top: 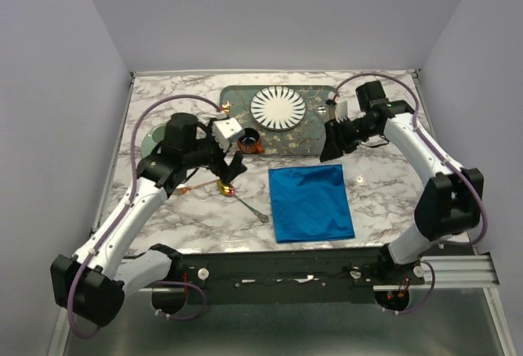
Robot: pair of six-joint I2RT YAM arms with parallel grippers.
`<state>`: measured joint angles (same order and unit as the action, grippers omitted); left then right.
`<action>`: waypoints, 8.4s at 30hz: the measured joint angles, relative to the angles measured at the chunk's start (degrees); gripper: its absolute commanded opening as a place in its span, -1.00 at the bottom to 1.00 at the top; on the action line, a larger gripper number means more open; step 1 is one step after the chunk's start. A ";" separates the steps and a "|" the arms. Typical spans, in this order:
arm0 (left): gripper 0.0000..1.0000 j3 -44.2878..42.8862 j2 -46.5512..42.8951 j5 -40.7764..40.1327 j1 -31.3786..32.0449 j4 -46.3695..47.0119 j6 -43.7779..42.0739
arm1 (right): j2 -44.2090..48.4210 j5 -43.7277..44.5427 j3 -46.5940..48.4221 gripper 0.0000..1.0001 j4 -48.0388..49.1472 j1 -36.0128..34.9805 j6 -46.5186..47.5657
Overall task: Fold the napkin into a case and place the utensils inside
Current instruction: Rotate the square-folded napkin at the center of the board, then pick up the top corner of the square folded napkin from the center of the board.
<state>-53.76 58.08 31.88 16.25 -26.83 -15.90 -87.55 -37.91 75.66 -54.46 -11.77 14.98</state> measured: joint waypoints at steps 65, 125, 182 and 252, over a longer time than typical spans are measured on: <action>0.32 -10.64 29.68 -10.54 26.86 -6.67 -2.78 | -15.50 -2.14 -4.68 -0.27 5.79 3.48 -5.55; 0.36 -3.52 18.84 -13.29 28.11 -9.14 -3.52 | -11.85 21.94 -6.38 -0.01 -3.80 7.87 7.72; 0.32 -10.38 28.30 -18.32 30.01 -13.22 -16.50 | -12.57 18.80 -14.93 -0.37 -5.73 8.00 6.45; -0.07 19.69 30.64 -8.46 57.40 43.15 -31.98 | -13.73 9.81 -17.38 -0.20 -1.27 7.98 2.40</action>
<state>-34.06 88.73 23.42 73.65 16.32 -47.88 -101.27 -28.10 58.28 -55.72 -3.79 17.39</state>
